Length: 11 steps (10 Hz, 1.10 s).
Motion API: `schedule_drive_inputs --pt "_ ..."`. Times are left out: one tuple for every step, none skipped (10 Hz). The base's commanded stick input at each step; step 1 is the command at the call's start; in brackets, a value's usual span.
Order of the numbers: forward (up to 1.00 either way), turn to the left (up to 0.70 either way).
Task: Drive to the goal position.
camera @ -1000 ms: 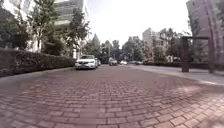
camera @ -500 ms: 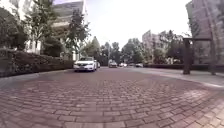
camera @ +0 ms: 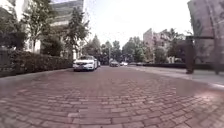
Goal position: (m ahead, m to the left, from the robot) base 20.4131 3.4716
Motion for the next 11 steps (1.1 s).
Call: schedule_drive_inputs --pt "0.7 0.0" --pt "0.7 0.0" --pt "0.7 0.0" --pt "0.7 0.0" --pt "0.7 0.0" --pt "0.7 0.0" --pt "0.7 0.0" --pt "0.7 0.0" --pt "0.7 0.0" --pt "0.7 0.0" --pt "0.7 0.0"
